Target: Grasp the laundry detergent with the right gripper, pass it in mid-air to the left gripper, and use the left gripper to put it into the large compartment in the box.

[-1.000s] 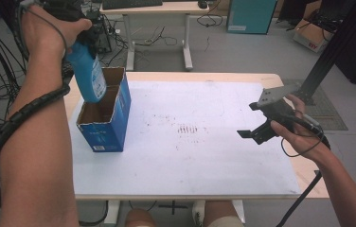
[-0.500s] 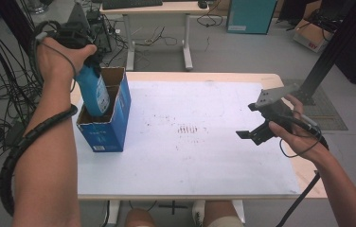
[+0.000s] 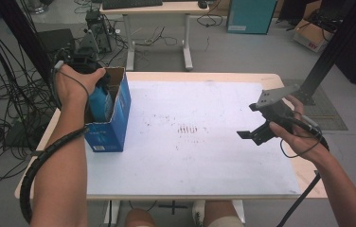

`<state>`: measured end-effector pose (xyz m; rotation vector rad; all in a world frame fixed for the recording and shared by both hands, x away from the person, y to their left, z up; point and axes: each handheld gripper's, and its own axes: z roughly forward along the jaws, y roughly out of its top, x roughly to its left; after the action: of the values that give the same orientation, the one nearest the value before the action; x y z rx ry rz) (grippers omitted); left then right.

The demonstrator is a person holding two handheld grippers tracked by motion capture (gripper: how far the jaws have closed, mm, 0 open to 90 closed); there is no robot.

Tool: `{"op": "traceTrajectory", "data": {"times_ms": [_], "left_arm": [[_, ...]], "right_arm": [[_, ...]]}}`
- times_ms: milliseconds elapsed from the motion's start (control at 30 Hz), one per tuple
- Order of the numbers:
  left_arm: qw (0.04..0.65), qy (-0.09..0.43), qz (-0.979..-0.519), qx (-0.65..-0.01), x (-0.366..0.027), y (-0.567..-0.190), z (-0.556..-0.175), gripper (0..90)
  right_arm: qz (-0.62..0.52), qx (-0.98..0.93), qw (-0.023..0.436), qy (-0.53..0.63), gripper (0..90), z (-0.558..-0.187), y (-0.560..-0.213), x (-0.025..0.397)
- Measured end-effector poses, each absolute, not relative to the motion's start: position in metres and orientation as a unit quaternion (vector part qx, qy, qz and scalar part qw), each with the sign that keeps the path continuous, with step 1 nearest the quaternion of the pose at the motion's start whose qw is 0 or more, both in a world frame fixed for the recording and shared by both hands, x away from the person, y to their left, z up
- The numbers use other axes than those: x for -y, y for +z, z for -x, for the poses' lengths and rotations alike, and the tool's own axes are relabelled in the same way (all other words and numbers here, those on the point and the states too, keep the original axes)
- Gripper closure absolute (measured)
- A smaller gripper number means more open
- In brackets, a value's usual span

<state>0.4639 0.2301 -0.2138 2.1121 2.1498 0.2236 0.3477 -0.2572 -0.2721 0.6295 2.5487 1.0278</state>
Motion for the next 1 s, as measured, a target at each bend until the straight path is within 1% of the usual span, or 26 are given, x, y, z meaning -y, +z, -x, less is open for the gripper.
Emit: {"op": "traceTrajectory", "data": {"times_ms": [67,233,367,433,667,867,1000], "left_arm": [[0.055,0.078,-0.704,-0.704,-0.231,-0.22,-0.464,36.9],[0.056,0.08,-0.703,-0.704,-0.229,-0.232,-0.464,36.9],[0.054,0.078,-0.707,-0.701,-0.229,-0.241,-0.465,36.9],[0.057,0.074,-0.702,-0.706,-0.229,-0.245,-0.465,36.9],[0.044,0.072,-0.708,-0.702,-0.23,-0.263,-0.465,36.9],[0.033,0.064,-0.713,-0.698,-0.232,-0.274,-0.464,36.8],[0.038,0.064,-0.713,-0.697,-0.234,-0.277,-0.463,36.8]], "right_arm": [[-0.221,-0.892,0.161,0.359,0.2,-0.348,-0.272,0.257],[-0.22,-0.892,0.163,0.359,0.2,-0.349,-0.271,0.257],[-0.218,-0.893,0.165,0.357,0.2,-0.349,-0.271,0.255],[-0.217,-0.894,0.165,0.356,0.2,-0.35,-0.271,0.256],[-0.221,-0.895,0.165,0.351,0.2,-0.35,-0.272,0.256],[-0.22,-0.895,0.165,0.35,0.2,-0.351,-0.271,0.255],[-0.222,-0.895,0.166,0.35,0.2,-0.352,-0.271,0.255]]}}
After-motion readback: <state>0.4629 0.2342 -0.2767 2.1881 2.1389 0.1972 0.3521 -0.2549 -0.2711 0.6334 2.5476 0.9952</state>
